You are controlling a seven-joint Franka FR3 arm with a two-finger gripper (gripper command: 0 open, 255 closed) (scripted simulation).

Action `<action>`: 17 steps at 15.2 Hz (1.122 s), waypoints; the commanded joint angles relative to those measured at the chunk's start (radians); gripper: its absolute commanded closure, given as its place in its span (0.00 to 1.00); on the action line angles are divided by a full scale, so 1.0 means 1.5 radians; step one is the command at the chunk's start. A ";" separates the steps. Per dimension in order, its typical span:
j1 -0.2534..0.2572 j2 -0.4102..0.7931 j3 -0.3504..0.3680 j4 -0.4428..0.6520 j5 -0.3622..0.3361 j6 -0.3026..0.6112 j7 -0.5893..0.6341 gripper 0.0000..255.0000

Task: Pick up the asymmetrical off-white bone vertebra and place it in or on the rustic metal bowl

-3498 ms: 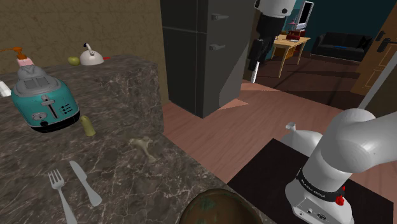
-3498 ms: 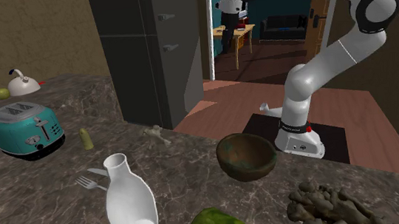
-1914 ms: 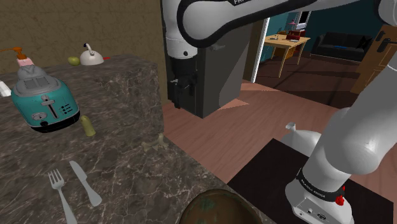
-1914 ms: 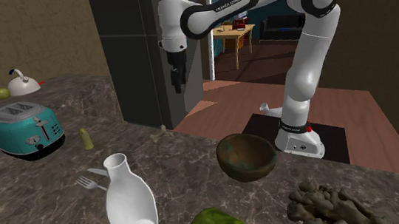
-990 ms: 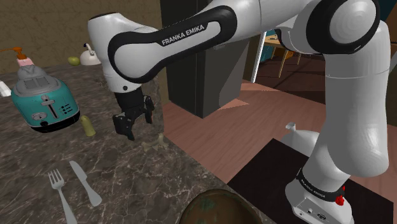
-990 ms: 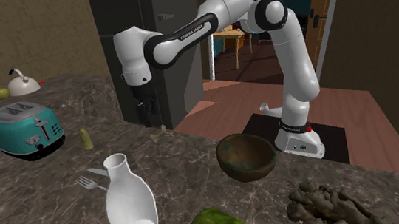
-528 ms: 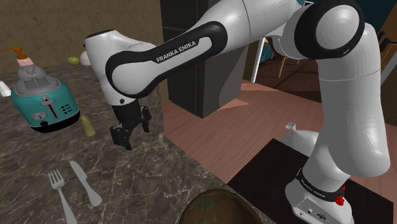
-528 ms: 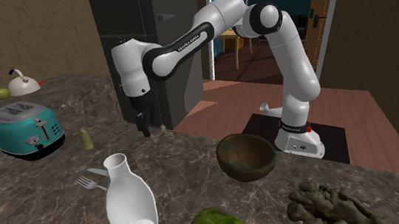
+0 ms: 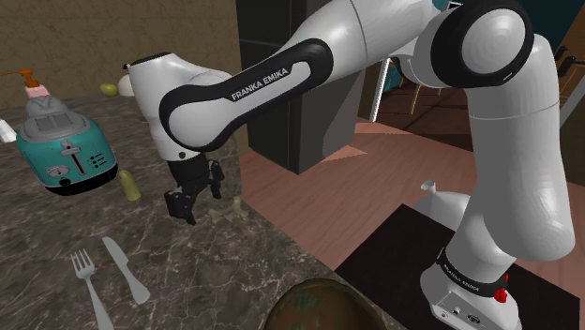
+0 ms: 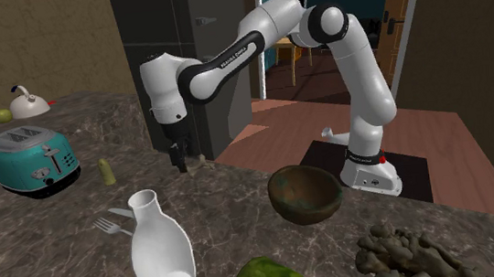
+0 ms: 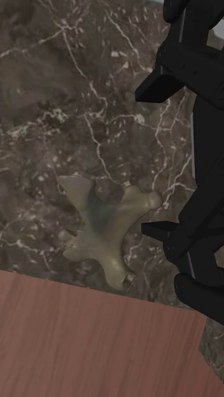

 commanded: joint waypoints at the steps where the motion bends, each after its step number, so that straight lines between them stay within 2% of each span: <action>1: 0.000 0.000 0.000 0.000 0.000 0.000 0.000 0.00; 2: 0.000 0.000 0.000 0.000 0.000 0.000 0.000 1.00; 11: 0.000 0.000 0.000 0.000 0.000 0.000 0.000 1.00; 12: 0.000 0.000 0.000 0.000 0.000 0.000 0.000 0.00; 15: 0.025 0.114 0.021 0.134 -0.149 -0.163 -0.372 0.00; 17: 0.023 0.114 0.019 0.125 -0.150 -0.155 -0.372 0.00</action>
